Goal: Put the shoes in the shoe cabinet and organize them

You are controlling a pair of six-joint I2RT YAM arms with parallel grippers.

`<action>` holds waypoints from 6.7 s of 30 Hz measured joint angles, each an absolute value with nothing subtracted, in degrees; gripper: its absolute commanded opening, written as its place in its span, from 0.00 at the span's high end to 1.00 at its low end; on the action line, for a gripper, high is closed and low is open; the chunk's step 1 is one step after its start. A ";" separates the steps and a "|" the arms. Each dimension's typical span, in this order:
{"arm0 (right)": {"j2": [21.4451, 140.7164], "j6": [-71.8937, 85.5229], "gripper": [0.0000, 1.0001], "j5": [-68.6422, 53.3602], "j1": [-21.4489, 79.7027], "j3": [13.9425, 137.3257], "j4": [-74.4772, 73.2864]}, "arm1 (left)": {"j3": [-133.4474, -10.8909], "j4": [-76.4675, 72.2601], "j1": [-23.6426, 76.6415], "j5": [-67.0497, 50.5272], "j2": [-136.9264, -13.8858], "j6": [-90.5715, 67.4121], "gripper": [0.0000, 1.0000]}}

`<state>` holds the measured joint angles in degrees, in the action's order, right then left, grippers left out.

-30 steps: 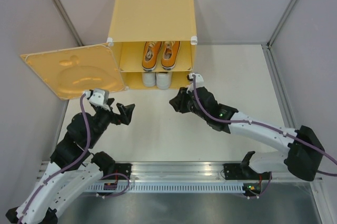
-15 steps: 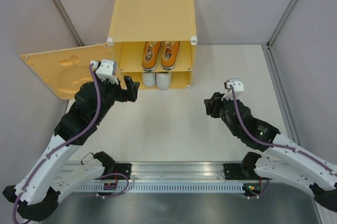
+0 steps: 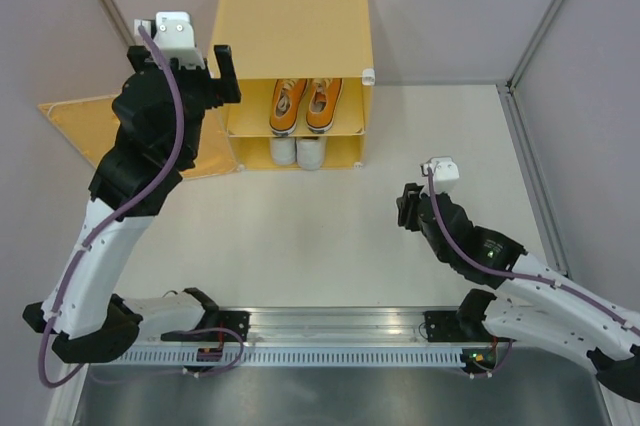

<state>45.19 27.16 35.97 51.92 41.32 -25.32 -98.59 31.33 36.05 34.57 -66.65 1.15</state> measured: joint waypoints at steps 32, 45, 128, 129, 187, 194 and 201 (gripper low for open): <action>46.74 27.09 0.49 32.91 51.92 41.39 -26.57 | -122.67 51.22 -13.06 17.28 -93.58 -10.90 0.02; 48.99 26.70 0.49 30.76 51.64 41.39 -26.13 | -123.57 55.40 -15.40 16.75 -97.25 -11.14 0.02; 52.05 30.65 0.82 20.21 40.71 37.82 -10.13 | -64.40 43.99 12.10 -13.52 -46.87 -12.25 0.01; 54.00 30.65 0.83 18.65 40.36 38.24 -8.29 | -62.81 43.51 13.61 -12.03 -46.46 -12.05 0.01; 72.73 28.01 0.31 4.25 16.97 61.95 -4.54 | -47.29 28.84 17.02 1.37 -38.57 -12.38 0.00; 59.24 26.98 0.02 6.63 17.54 51.27 -14.61 | -47.00 28.62 17.02 6.39 -35.68 -12.43 0.00; 48.95 25.10 0.02 12.21 24.38 47.20 -21.52 | -46.48 28.60 17.02 11.25 -32.82 -12.47 0.00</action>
